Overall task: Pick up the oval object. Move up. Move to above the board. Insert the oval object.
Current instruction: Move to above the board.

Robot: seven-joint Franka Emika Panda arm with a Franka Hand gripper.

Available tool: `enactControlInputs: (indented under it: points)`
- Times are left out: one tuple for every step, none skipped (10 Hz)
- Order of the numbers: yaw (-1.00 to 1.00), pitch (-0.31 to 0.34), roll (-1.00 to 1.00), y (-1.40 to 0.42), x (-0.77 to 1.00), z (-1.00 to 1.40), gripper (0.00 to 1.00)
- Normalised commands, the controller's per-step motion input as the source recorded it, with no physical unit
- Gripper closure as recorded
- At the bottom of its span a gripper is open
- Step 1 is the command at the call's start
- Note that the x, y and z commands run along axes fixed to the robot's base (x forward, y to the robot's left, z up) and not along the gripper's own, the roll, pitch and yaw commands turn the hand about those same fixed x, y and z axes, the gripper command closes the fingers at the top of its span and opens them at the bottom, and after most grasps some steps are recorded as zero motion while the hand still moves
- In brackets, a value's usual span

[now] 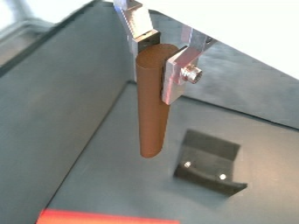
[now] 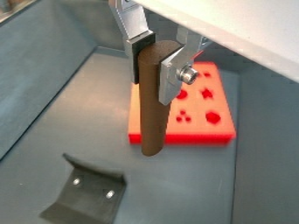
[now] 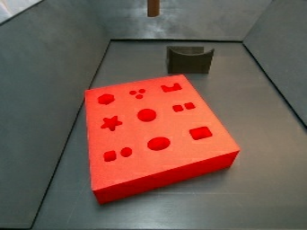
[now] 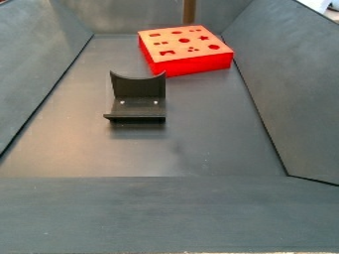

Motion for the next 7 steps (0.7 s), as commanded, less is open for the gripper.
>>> enactControlInputs:
  points:
    - [1.00,0.210,0.04,-1.00,0.01,0.15,1.00]
    - [1.00,0.221,0.04,-1.00,0.02,0.15,1.00]
    - [0.91,0.246,0.04,-1.00,0.03,0.15,1.00]
    - [0.65,0.214,0.04,-1.00,0.05,0.15,1.00]
    - [0.33,0.170,0.04,-1.00,0.08,0.16,1.00]
    - [0.23,0.154,0.04,-1.00,0.09,0.15,1.00]
    - [0.11,0.131,0.04,-0.83,0.11,0.14,1.00]
